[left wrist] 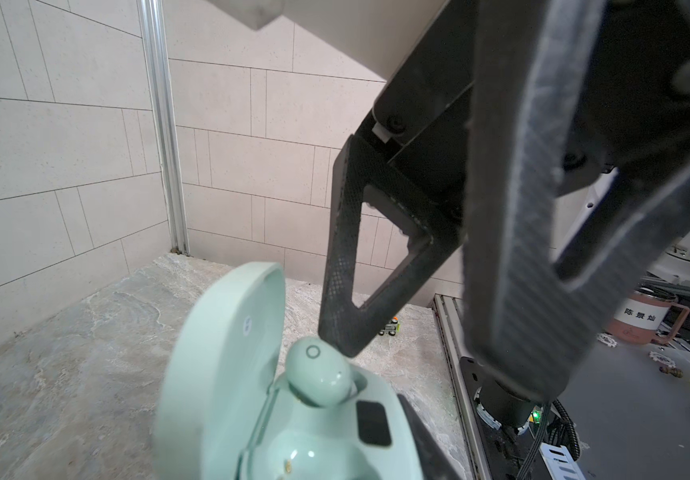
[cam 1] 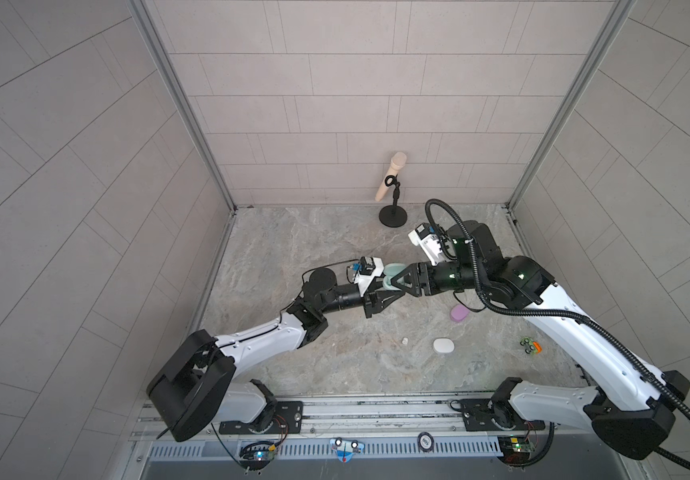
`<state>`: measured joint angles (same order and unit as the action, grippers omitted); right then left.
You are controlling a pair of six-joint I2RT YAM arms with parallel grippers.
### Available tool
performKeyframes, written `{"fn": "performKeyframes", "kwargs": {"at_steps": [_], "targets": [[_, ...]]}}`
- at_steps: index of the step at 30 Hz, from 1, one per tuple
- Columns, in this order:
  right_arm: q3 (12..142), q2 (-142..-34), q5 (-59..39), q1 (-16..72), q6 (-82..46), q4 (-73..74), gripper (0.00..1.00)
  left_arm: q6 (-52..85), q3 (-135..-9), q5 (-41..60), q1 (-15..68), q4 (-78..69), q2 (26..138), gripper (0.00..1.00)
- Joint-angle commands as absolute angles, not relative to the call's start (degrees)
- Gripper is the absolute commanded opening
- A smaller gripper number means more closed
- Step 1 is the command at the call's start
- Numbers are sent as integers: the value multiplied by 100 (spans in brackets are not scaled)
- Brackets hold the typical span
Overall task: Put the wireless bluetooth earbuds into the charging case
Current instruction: 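Open the right gripper to release the earbud in the case slot, then draw the right gripper back from the case and move over the second earbud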
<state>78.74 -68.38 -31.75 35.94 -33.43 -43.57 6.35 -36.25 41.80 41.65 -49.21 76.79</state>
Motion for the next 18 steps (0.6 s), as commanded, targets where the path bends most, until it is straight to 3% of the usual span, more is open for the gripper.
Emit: {"fn": "performKeyframes", "kwargs": {"at_steps": [1,13,18], "targets": [[8032,-6799,-2994,3588,-3226,-4475,60,562,-3569,4236,4184,-5046,7530,5],[8130,-6920,-3102,3577,-3122,-4561,60,493,-3569,4195,4192,-4945,7505,5],[8113,-6825,-2999,3581,-3024,-4709,65,434,-3463,3982,4075,-4866,7546,4]]}}
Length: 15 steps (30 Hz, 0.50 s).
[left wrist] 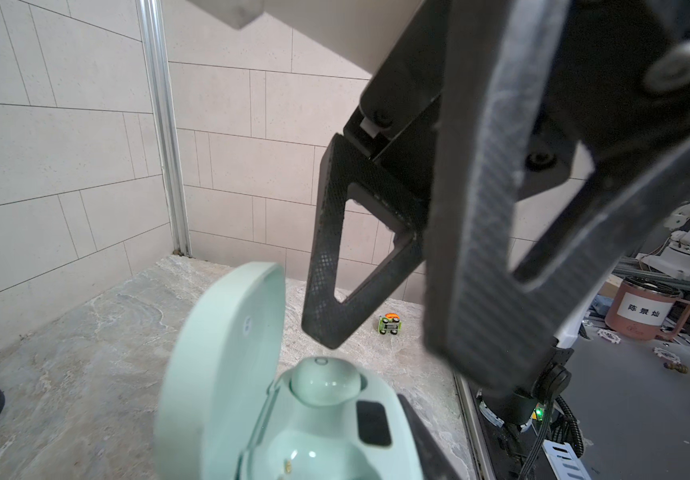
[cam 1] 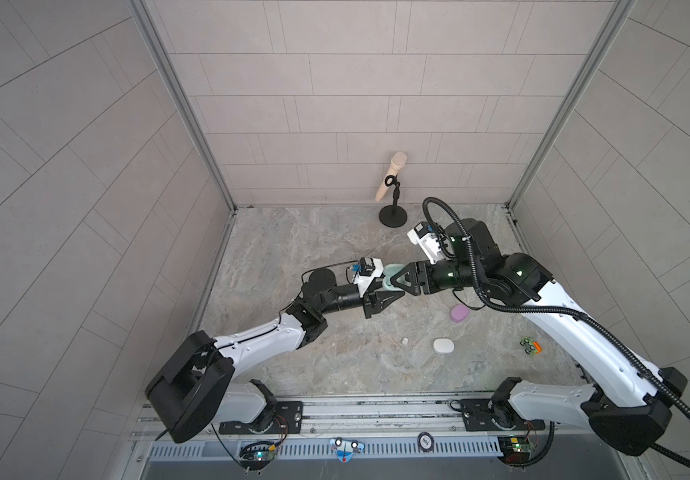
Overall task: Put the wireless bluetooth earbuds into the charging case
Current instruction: 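Draw the right gripper back from the case and move over the second earbud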
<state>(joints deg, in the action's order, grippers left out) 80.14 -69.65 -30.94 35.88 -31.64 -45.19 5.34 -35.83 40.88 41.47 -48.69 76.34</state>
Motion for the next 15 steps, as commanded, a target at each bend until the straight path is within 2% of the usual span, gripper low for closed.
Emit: {"fn": "performKeyframes", "kwargs": {"at_steps": [1,10,15], "targets": [[8083,-6804,-2955,3577,-2998,-4750,66,490,-3401,3941,3999,-4928,7558,4],[7429,-6804,-2690,3309,-2776,-4463,69,630,-2815,3458,3472,-4829,6915,4],[7117,-7315,-2196,3214,-2488,-4147,69,631,-2578,3189,3211,-4465,6304,4]]}}
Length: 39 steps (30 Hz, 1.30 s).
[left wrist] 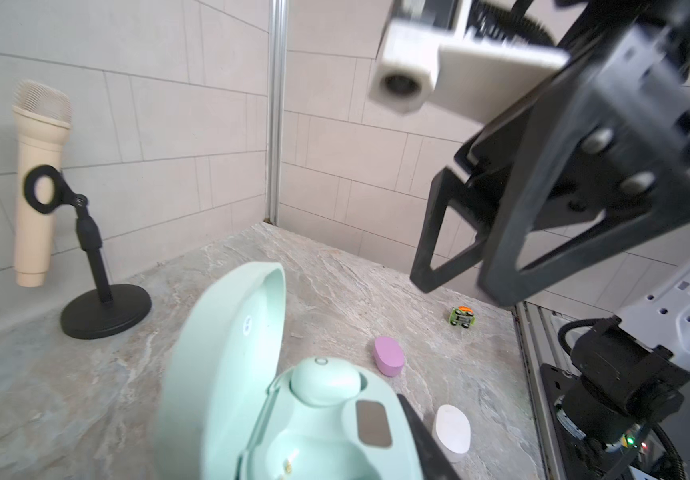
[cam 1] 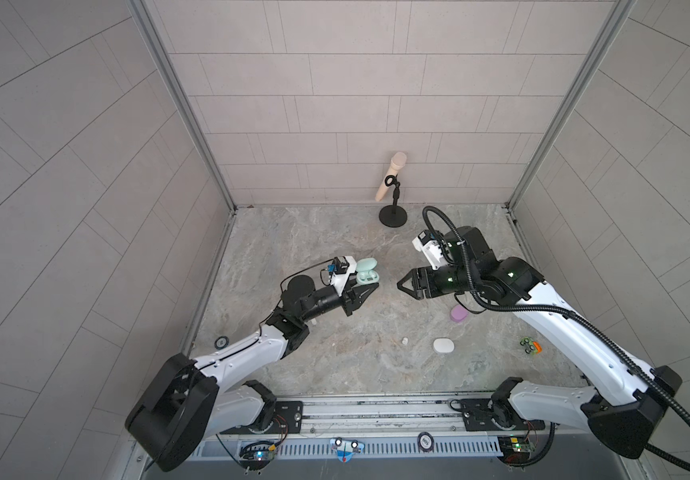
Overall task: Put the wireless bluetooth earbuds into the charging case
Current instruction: 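Draw the right gripper back from the case and move over the second earbud, then lower the right gripper and close it on the second mint green earbud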
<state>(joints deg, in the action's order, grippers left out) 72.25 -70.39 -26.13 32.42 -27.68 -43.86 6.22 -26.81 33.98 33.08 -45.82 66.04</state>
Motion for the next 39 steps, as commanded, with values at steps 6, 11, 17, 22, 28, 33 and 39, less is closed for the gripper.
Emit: {"fn": "performKeyframes", "kwargs": {"at_steps": [6,11,17,22,28,33,39], "targets": [[7569,-8834,-1984,3208,-2018,-4301,69,546,-2448,2916,3184,-3861,5656,4],[7815,-9920,-1625,3255,-1774,-3784,68,561,-2165,2549,3182,-3618,5168,5],[8606,-11082,-1024,3487,-1394,-3776,68,659,-1928,2346,3182,-3469,4789,5],[8985,-11703,-616,3636,-1161,-3893,67,633,-1906,2242,3185,-3362,4642,5],[9199,-12076,-259,3767,-1001,-3954,64,624,-1898,2241,3182,-3405,4683,5],[9324,-12293,31,3841,-952,-4011,61,646,-1880,2248,3182,-3463,4733,5],[9348,-12388,290,3841,-943,-3981,58,642,-1872,2237,3189,-3454,4693,5]]}}
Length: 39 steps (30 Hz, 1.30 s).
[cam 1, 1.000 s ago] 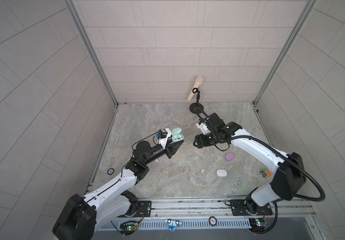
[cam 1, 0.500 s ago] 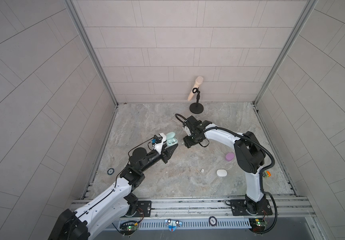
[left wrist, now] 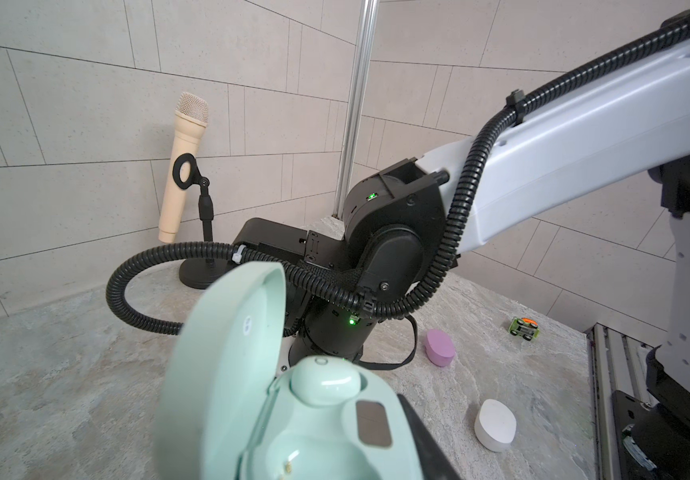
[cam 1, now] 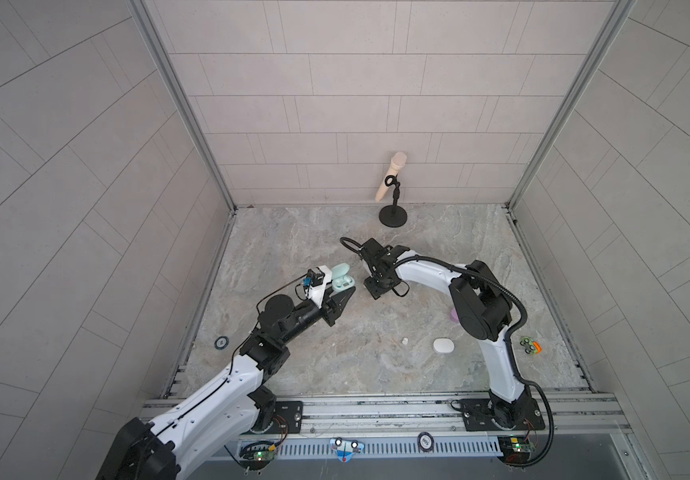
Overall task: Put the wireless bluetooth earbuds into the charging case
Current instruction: 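Lower the right gripper and close it on the second mint green earbud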
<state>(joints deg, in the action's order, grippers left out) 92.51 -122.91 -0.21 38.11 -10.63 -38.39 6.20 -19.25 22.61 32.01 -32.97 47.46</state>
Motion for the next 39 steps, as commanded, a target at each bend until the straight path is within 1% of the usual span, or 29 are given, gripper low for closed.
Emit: {"fn": "performKeyframes", "kwargs": {"at_steps": [1,21,25,32,39], "targets": [[9367,-12414,323,3843,-935,-3977,57,642,-1868,2228,3182,-3454,4693,5],[10184,-12975,494,3835,-905,-4128,56,664,-1846,2224,3182,-3489,4689,5],[10324,-12929,335,3787,-999,-4246,56,660,-1841,2200,3186,-3484,4711,5],[10287,-12391,-385,3564,-1823,-4311,57,686,-1810,2145,3182,-3512,4725,5],[10480,-12476,-807,3571,-2707,-4354,56,677,-1814,2145,3183,-3519,4702,5]]}}
